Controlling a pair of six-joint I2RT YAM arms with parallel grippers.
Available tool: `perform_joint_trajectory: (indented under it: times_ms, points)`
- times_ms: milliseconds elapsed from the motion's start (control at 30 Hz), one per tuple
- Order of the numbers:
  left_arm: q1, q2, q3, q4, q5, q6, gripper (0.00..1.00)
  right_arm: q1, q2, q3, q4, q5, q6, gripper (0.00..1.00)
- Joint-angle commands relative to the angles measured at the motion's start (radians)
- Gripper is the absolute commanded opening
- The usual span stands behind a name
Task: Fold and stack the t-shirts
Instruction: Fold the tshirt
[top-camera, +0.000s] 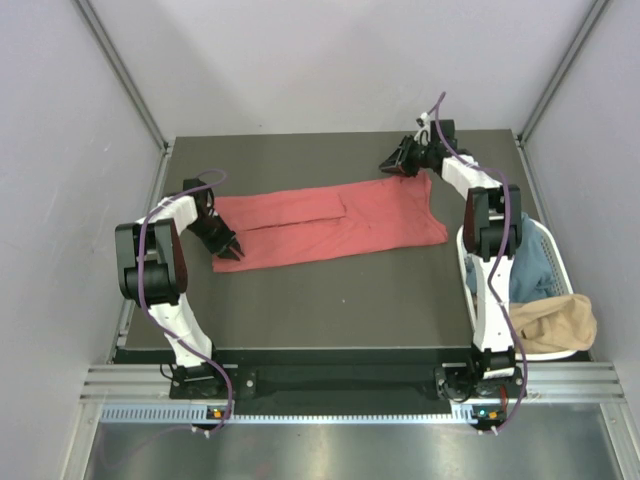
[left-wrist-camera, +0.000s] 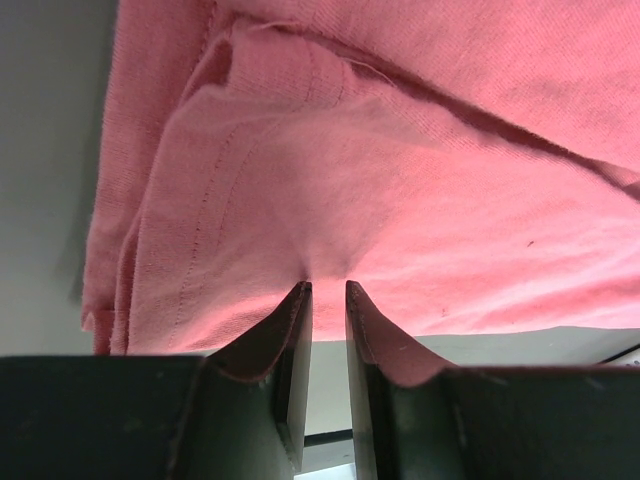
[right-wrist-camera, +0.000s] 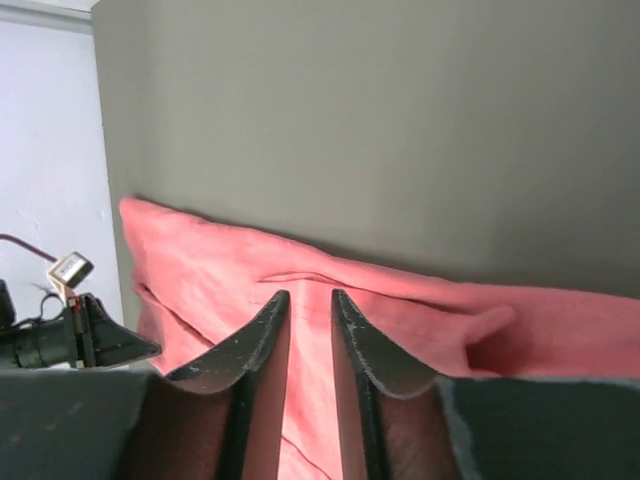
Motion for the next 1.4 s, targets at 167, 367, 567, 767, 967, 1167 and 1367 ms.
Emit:
perform_joint_trajectory:
  times_ms: [167, 367, 567, 767, 967, 1167, 1367]
  points:
    - [0.004, -0.02, -0.005, 0.002, 0.012, 0.007, 0.25, -0.046, -0.118, 0.019, -0.135, 0.095, -0.179, 0.44]
    - [0.004, -0.022, 0.003, -0.004, 0.017, 0.005, 0.25, -0.048, -0.07, 0.069, -0.198, 0.1, -0.241, 0.47]
    - [0.004, -0.039, 0.0, -0.017, 0.011, 0.007, 0.25, -0.04, -0.037, 0.089, -0.183, 0.063, -0.232, 0.45]
    - [0.004, -0.051, -0.019, -0.012, 0.012, 0.002, 0.25, -0.034, -0.001, 0.108, -0.17, 0.032, -0.212, 0.42]
    - [0.005, -0.063, -0.023, -0.013, 0.011, 0.001, 0.25, -0.032, 0.019, 0.112, -0.166, 0.043, -0.216, 0.43]
    - [0.005, -0.074, -0.035, -0.01, 0.012, -0.002, 0.25, -0.029, 0.037, 0.114, -0.177, 0.06, -0.232, 0.45]
    - [0.005, -0.082, -0.046, -0.009, 0.011, -0.001, 0.25, -0.029, 0.049, 0.124, -0.201, 0.1, -0.259, 0.47]
